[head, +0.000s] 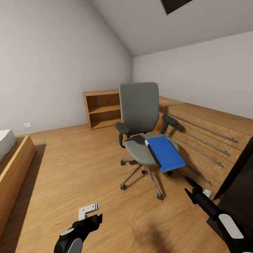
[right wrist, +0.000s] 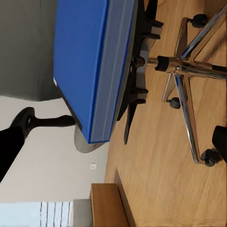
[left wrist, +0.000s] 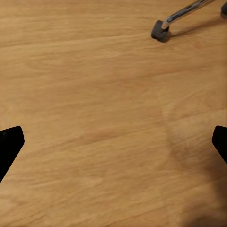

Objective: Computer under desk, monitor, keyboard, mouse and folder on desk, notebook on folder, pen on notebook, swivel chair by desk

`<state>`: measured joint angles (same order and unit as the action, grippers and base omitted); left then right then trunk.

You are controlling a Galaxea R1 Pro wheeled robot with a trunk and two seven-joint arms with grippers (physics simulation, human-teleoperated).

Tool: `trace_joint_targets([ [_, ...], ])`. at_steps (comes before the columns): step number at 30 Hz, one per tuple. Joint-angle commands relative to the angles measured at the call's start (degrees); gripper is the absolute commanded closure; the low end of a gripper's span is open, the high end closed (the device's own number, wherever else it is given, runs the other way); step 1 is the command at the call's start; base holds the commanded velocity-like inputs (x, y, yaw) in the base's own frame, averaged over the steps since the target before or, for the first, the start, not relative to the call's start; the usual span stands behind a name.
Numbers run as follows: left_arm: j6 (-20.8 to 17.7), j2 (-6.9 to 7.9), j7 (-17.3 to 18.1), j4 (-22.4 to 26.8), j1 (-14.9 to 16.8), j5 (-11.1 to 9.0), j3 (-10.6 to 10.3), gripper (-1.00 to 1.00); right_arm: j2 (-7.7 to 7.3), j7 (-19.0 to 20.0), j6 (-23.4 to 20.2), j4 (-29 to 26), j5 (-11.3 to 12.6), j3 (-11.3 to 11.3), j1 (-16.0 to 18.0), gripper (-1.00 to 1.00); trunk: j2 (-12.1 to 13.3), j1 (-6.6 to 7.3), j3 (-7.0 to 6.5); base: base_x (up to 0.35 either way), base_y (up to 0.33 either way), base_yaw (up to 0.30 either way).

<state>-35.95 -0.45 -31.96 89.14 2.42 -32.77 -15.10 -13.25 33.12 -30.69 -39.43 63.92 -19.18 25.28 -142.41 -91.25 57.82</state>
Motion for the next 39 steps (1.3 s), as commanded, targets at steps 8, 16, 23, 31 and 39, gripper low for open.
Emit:
trace_joint_targets([
  [8, 0.0, 0.15, 0.1, 0.02, 0.04, -0.77, -0.17, -1.0, 0.07, -0.06, -2.26, -0.27, 2.62, -0.17, 0.04, -1.0, -0.02, 0.01, 0.05, 0.001, 0.0, 0.0],
  [16, 0.0, 0.12, 0.12, -0.42, 0.04, -0.78, -0.2, -1.0, -0.01, -0.48, -2.35, 0.06, 3.01, -0.3, 0.04, -1.0, -0.02, 0.01, 0.05, 0.199, 0.0, 0.0],
  [23, 0.01, 0.15, 0.07, -0.7, 0.04, -0.72, -0.61, -1.0, -0.02, -4.01, -2.28, 0.55, 3.05, -0.75, 0.04, -1.0, -0.02, 0.01, 0.05, 0.246, -0.05, 0.0],
  [31, 0.03, 0.18, 0.03, -0.74, 0.04, -0.68, -0.8, -1.0, 0.05, -4.44, -2.27, 0.66, 3.04, -0.85, 0.04, -1.0, -0.02, 0.01, 0.05, 0.065, -0.018, 0.0],
  [39, 0.04, 0.23, 0.03, -0.76, 0.04, -0.63, -0.81, -1.0, 0.07, -4.47, -2.27, 0.74, 3.01, -0.85, 0.04, -1.0, -0.02, 0.01, 0.05, 0.145, -0.001, 0.0],
])
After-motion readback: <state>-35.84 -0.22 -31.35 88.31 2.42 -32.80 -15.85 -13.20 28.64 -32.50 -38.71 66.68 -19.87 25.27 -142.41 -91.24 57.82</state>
